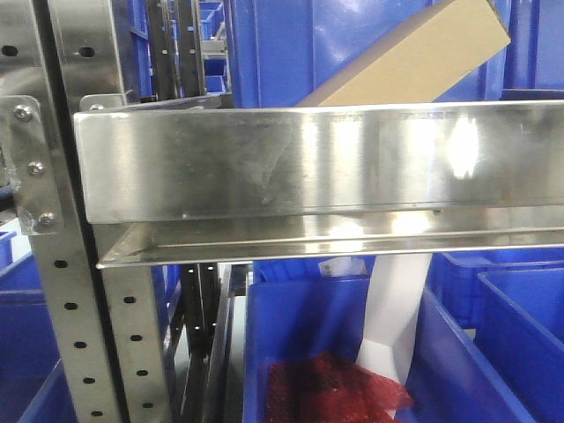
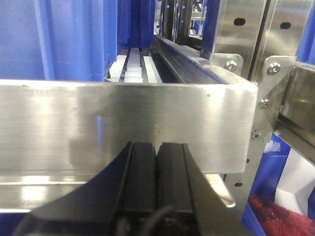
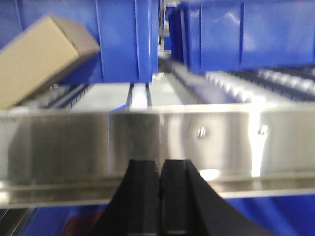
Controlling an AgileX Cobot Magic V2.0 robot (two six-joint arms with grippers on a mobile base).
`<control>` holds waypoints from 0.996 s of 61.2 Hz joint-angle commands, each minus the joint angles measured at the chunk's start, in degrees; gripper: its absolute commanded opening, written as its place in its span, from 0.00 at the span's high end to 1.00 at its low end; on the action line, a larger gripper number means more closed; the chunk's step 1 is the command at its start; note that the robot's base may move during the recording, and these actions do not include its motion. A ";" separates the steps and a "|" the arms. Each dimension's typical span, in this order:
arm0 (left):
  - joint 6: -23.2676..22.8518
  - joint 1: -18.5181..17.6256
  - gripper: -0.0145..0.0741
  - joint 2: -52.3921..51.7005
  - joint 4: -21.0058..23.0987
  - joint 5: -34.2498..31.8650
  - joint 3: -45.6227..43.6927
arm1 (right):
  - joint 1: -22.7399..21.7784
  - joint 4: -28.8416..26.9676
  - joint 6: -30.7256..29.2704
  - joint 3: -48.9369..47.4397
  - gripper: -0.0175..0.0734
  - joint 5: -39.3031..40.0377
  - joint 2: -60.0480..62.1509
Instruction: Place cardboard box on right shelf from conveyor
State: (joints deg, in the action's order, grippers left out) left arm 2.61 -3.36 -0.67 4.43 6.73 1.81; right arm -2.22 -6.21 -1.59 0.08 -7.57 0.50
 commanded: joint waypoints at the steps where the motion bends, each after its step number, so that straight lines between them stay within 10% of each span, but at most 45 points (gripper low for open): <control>1: 0.02 -0.13 0.97 -0.86 0.34 -4.96 0.55 | -0.46 -0.32 1.59 1.17 0.74 8.26 0.97; 61: 0.02 -0.13 0.97 -0.86 0.34 -4.96 0.55 | -0.46 0.05 2.15 1.38 0.74 7.00 1.11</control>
State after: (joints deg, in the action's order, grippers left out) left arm 2.61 -3.36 -0.67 4.43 6.73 1.81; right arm -2.22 -6.21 0.54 1.74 -6.07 0.50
